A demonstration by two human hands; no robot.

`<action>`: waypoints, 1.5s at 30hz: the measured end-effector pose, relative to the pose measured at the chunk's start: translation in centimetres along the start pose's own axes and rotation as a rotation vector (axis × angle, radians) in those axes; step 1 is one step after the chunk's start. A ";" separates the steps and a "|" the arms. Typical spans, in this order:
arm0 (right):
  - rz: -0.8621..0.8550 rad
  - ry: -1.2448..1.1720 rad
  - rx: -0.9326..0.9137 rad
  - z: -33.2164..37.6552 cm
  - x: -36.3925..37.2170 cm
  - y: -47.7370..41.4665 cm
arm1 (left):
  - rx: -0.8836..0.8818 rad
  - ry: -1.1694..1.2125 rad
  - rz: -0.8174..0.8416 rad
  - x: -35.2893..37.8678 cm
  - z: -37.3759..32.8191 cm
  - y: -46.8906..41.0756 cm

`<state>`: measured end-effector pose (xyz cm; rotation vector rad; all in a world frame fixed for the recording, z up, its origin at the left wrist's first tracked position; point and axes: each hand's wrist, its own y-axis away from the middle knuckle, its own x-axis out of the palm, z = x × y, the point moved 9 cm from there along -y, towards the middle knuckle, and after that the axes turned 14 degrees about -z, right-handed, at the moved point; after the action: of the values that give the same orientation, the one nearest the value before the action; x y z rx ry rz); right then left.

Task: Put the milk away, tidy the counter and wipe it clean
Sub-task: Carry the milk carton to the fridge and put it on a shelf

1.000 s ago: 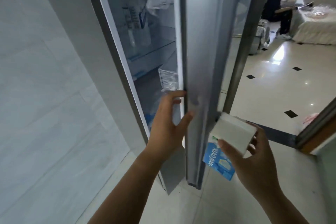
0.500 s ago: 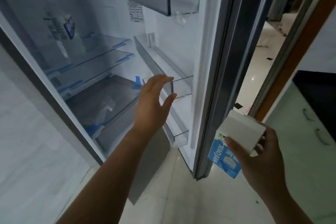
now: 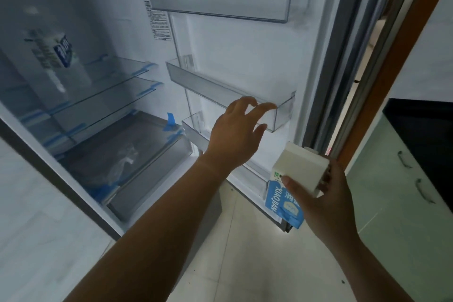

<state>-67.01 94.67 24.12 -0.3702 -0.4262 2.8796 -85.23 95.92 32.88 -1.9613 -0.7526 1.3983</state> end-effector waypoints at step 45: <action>1.041 -0.635 -0.490 32.4 62.7 7.4 | -0.576 -0.502 -0.962 -30.5 33.8 5.9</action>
<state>-136.56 94.41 38.35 0.4395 -1.4165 3.8231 -125.48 74.47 38.32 -1.2025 -2.1587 1.0841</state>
